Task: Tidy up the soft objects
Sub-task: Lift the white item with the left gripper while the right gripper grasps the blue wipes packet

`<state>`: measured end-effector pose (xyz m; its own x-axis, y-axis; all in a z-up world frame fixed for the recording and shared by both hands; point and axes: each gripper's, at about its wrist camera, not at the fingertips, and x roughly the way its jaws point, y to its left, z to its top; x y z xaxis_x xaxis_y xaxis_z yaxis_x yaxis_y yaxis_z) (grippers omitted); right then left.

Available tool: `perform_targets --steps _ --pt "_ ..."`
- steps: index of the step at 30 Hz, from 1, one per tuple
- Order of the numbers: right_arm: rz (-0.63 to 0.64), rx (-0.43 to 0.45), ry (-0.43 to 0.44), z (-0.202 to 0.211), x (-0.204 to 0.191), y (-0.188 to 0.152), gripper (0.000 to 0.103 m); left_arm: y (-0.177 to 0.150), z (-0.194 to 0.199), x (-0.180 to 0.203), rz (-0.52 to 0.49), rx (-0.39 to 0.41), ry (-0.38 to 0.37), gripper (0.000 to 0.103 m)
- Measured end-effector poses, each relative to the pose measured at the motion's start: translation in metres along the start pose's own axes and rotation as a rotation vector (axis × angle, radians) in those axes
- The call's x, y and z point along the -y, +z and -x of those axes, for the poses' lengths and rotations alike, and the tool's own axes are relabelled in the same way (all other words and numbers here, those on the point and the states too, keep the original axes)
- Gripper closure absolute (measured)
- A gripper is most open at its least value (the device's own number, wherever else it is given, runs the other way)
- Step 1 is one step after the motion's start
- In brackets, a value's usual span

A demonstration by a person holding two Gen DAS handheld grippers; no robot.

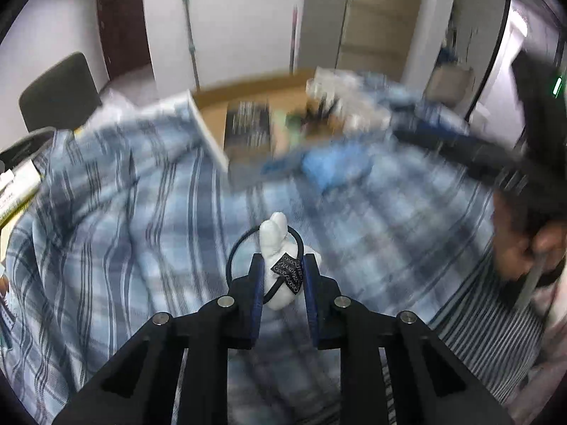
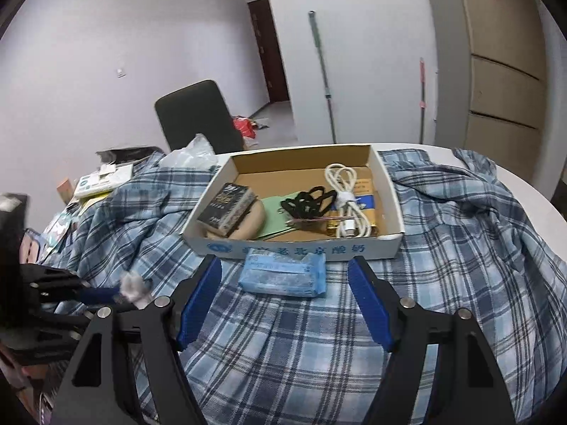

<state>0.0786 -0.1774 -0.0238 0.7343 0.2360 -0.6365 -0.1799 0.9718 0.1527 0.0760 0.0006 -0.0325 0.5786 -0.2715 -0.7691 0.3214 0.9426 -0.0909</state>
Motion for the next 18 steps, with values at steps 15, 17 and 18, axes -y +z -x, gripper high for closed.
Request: perform_targets --steps 15,17,18 --pt "0.045 -0.054 -0.041 -0.017 -0.007 -0.012 0.03 0.014 -0.008 -0.015 0.142 0.378 0.127 0.081" --pt "0.049 -0.079 -0.052 -0.024 -0.009 -0.012 0.03 0.014 -0.011 -0.017 0.139 0.366 0.109 0.081" --pt "0.047 -0.096 -0.053 -0.027 -0.01 -0.011 0.03 0.013 -0.007 -0.017 0.137 0.379 0.109 0.081"
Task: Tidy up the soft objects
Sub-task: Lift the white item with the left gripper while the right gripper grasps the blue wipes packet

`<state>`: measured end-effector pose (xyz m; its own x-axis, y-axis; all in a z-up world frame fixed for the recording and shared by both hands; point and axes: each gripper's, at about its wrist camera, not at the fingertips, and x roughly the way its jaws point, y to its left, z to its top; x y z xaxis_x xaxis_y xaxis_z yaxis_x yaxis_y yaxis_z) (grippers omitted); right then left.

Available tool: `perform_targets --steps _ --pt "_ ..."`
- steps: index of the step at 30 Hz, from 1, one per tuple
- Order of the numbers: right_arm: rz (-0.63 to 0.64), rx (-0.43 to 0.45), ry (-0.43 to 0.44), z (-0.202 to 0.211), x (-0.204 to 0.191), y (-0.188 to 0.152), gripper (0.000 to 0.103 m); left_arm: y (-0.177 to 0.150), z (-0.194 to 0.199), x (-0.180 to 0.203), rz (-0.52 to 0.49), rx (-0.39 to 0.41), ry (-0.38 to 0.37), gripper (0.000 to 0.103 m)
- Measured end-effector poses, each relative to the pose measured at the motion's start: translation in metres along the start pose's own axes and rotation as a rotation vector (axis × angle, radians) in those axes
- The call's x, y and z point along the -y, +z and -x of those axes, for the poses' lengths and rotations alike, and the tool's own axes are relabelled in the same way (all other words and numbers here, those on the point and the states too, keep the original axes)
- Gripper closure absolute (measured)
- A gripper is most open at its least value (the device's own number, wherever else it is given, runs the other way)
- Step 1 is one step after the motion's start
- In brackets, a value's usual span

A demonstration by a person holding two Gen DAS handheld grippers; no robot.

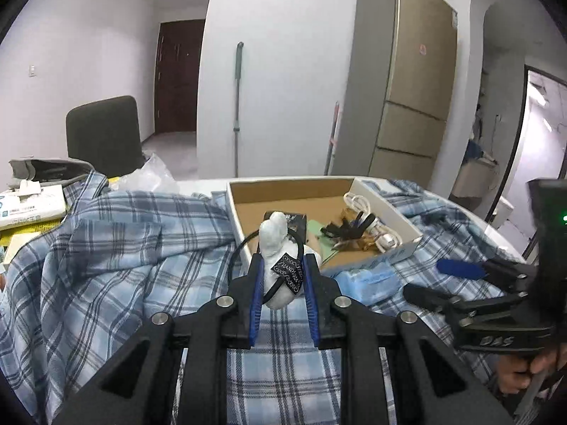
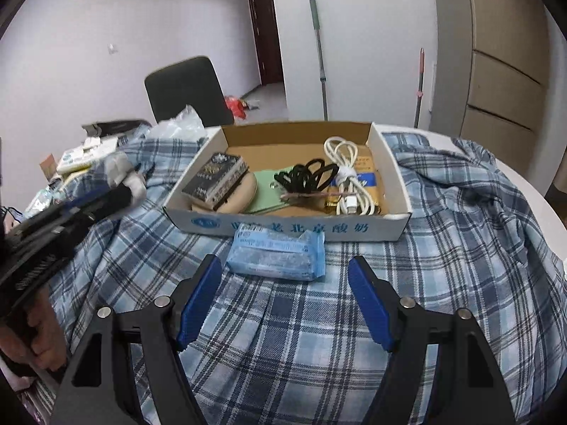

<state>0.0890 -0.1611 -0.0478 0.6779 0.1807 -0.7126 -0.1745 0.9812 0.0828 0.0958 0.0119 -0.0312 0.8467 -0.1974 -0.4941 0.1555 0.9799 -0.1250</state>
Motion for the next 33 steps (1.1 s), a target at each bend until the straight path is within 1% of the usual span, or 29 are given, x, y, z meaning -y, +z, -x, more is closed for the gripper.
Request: perform_targets --steps 2,3,4,5,6,8,10,11,15,18,21,22,23,24,26,27,30,33 --pt "-0.005 -0.047 0.012 -0.007 -0.003 0.003 0.03 -0.001 0.003 0.005 -0.015 0.01 0.0 0.08" --pt "-0.019 -0.087 0.018 -0.012 -0.005 0.005 0.026 -0.001 0.003 0.006 -0.023 0.011 0.001 0.08" --pt "-0.045 -0.131 0.021 -0.018 -0.005 0.007 0.023 -0.001 0.005 0.008 -0.027 0.018 0.004 0.08" --pt "-0.079 -0.175 0.018 -0.025 -0.004 0.009 0.023 -0.001 0.008 0.008 -0.027 0.027 0.009 0.08" --pt "-0.101 -0.2 0.022 -0.031 -0.004 0.012 0.023 -0.002 0.01 0.007 -0.024 0.033 0.014 0.08" --pt "-0.126 -0.205 0.03 -0.038 -0.006 0.016 0.023 -0.002 0.009 0.005 -0.013 0.03 0.022 0.08" --pt "-0.121 -0.194 0.014 -0.045 -0.008 0.021 0.015 -0.001 0.006 0.003 -0.001 0.019 0.024 0.08" --pt "-0.111 -0.194 0.006 -0.048 -0.01 0.023 0.013 -0.001 0.005 0.001 0.007 0.015 0.024 0.08" --pt "-0.067 -0.183 -0.035 -0.06 -0.013 0.027 0.012 -0.001 0.006 -0.004 0.03 0.015 0.027 0.08" --pt "-0.069 -0.174 -0.02 -0.065 -0.011 0.025 0.012 -0.002 0.005 -0.004 0.03 0.009 0.024 0.08" --pt "-0.068 -0.185 -0.016 -0.07 -0.012 0.022 0.012 -0.001 0.005 -0.004 0.032 0.008 0.026 0.08" --pt "-0.062 -0.181 -0.013 -0.071 -0.012 0.022 0.013 -0.001 0.006 -0.005 0.036 0.011 0.027 0.079" --pt "-0.059 -0.174 -0.014 -0.071 -0.011 0.022 0.017 -0.001 0.006 -0.005 0.039 0.011 0.027 0.079" --pt "-0.053 -0.165 -0.026 -0.07 -0.012 0.021 0.026 -0.001 0.005 -0.006 0.042 0.008 0.026 0.079" --pt "-0.031 -0.156 -0.031 -0.066 -0.014 0.021 0.03 -0.001 0.004 -0.006 0.045 0.002 0.025 0.079" --pt "-0.022 -0.151 -0.026 -0.063 -0.014 0.021 0.035 -0.001 0.004 -0.007 0.047 0.002 0.025 0.079" --pt "-0.009 -0.153 -0.017 -0.057 -0.014 0.019 0.037 -0.001 0.005 -0.007 0.05 0.009 0.023 0.079" --pt "-0.009 -0.144 0.007 -0.05 -0.012 0.016 0.038 0.0 0.008 -0.006 0.047 0.022 0.021 0.079"
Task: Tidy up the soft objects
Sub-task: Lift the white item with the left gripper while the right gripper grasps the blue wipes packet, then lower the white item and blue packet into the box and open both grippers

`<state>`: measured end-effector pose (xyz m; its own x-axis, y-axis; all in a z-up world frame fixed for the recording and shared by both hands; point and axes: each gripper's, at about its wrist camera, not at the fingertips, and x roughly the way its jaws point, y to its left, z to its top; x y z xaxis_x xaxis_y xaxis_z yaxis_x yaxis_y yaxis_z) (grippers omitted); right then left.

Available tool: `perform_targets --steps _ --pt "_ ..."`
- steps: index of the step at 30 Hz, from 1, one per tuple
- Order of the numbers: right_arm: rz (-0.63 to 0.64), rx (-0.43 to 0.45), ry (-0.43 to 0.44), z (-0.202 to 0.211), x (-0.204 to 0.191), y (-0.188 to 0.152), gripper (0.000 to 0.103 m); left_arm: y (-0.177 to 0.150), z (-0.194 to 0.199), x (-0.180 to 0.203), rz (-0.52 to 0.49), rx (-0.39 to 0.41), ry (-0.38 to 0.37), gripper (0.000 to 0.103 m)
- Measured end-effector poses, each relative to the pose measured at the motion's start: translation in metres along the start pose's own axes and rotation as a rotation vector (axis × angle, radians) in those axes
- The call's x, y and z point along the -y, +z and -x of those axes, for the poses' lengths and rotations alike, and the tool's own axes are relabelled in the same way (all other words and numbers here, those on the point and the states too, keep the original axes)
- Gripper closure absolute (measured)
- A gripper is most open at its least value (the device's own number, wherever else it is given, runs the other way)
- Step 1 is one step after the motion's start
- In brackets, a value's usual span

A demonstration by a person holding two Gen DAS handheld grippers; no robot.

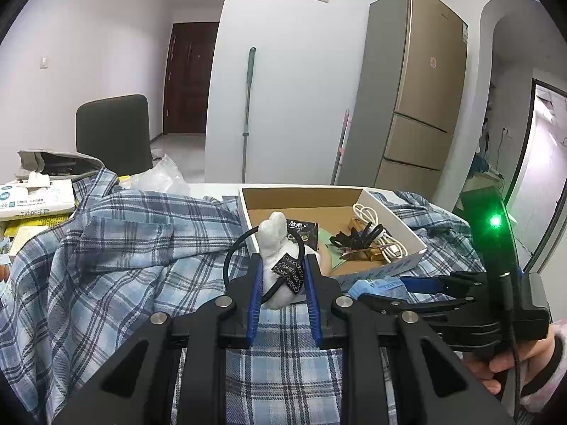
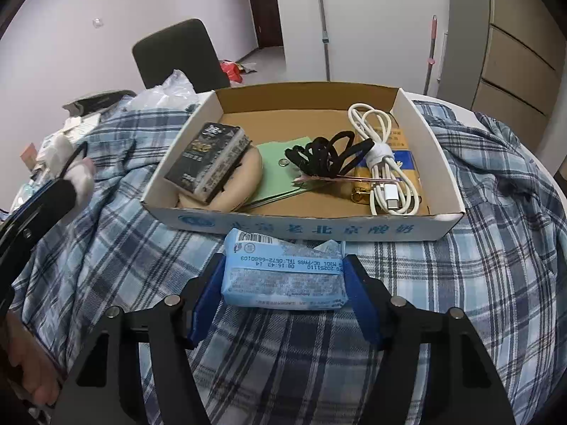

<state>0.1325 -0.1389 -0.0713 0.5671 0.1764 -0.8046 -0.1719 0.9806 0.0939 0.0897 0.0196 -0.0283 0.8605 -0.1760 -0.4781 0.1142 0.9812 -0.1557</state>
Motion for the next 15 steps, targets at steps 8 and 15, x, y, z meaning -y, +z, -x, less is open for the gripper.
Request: perform_targets --steps 8,15 --pt "0.071 0.144 0.0 0.026 -0.012 -0.002 0.038 0.0 0.009 0.007 -0.031 0.036 -0.014 0.079" --pt "0.064 0.224 -0.011 0.049 -0.009 0.007 0.038 0.007 0.016 0.01 -0.036 0.053 -0.011 0.079"
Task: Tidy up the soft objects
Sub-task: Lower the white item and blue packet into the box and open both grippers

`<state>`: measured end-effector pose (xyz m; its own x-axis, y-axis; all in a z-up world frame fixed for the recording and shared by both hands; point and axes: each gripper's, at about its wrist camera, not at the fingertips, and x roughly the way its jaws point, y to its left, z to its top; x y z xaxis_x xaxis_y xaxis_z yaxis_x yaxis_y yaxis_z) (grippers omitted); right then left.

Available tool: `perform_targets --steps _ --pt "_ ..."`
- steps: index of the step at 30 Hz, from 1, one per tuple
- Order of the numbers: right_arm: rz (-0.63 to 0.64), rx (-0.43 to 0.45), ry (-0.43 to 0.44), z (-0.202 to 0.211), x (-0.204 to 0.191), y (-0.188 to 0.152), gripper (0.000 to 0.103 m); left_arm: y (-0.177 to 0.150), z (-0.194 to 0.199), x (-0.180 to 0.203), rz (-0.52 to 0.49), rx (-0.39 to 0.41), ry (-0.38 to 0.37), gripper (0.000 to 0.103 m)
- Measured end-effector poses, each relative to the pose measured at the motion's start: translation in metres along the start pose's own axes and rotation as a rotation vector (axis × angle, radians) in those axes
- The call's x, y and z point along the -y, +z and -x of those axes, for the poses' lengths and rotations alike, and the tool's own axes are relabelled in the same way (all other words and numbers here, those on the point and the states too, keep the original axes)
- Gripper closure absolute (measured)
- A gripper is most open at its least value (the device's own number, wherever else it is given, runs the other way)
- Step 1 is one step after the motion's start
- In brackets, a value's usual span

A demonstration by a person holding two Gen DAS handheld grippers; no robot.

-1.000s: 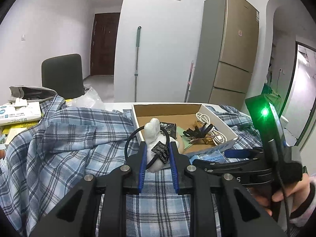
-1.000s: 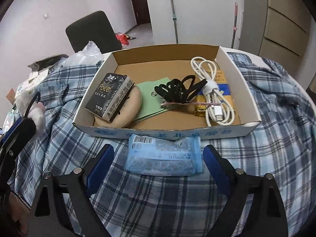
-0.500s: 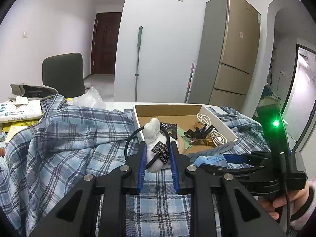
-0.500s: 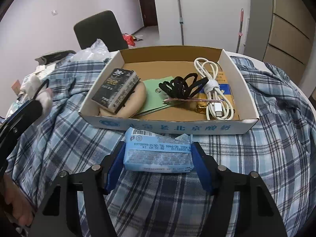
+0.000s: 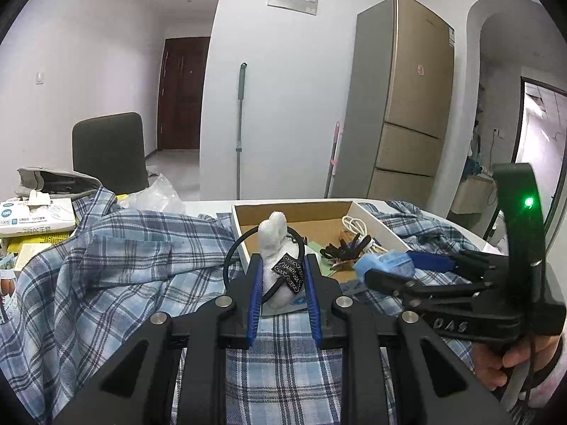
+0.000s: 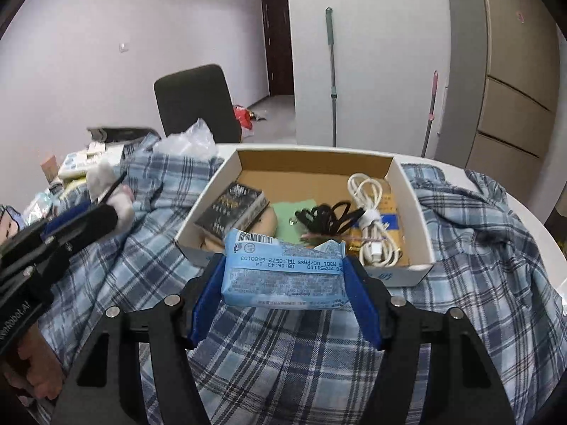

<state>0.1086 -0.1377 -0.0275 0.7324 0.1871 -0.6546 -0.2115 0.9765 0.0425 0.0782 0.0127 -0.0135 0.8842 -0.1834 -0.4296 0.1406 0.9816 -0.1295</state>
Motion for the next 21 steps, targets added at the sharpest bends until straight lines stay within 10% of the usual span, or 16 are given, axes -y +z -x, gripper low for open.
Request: perform_targets --steps 15,21 --pt "-0.01 0.218 -0.064 0.039 0.037 0.09 0.037 0.092 0.004 0.041 -0.1 0.148 -0.02 0.079" --pt "0.006 0.166 -0.062 -0.009 0.047 0.091 0.037 0.109 -0.058 0.04 -0.109 0.028 -0.037 0.078"
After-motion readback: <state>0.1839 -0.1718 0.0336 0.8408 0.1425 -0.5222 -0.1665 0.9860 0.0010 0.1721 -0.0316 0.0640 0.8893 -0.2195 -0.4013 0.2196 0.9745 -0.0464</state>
